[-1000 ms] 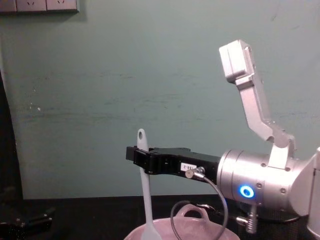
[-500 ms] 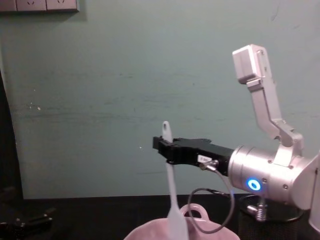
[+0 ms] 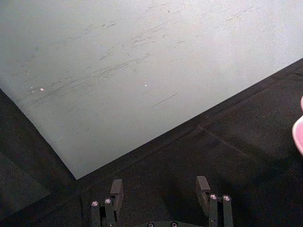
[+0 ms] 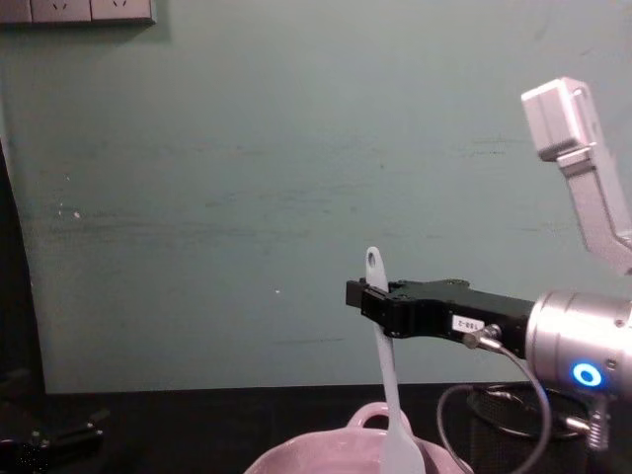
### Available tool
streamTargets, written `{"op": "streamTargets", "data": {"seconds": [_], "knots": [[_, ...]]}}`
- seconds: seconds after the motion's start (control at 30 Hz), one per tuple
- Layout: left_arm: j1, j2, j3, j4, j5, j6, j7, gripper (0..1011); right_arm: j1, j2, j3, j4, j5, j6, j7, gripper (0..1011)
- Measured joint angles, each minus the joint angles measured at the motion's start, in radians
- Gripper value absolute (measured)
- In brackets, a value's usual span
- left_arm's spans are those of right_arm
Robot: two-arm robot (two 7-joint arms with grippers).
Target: Use the one hand to pick up the spoon and stir the clear water in the bowl.
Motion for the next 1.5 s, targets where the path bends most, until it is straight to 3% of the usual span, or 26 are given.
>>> {"op": "streamTargets", "data": {"seconds": [0.23,0.5,0.7,1.0,1.23,1.5], "knots": [[0.000,0.000,0.000,0.000,0.000,0.000,0.000,1011,-0.056,0.034,-0.001,-0.093,0.061,0.043,0.049,121],[0.000,0.000,0.000,0.000,0.000,0.000,0.000,1011,-0.072,0.032,-0.051,-0.126,0.096,0.072,0.078,121],[0.000,0.000,0.000,0.000,0.000,0.000,0.000,1011,-0.040,-0.007,-0.088,-0.071,0.094,0.048,0.071,121],[0.000,0.000,0.000,0.000,0.000,0.000,0.000,1011,0.035,-0.084,-0.101,0.066,0.071,-0.022,0.041,121],[0.000,0.000,0.000,0.000,0.000,0.000,0.000,1011,0.087,-0.132,-0.074,0.174,0.053,-0.064,0.004,121],[0.000,0.000,0.000,0.000,0.000,0.000,0.000,1011,0.112,-0.138,-0.037,0.223,0.017,-0.093,-0.041,121]]}}
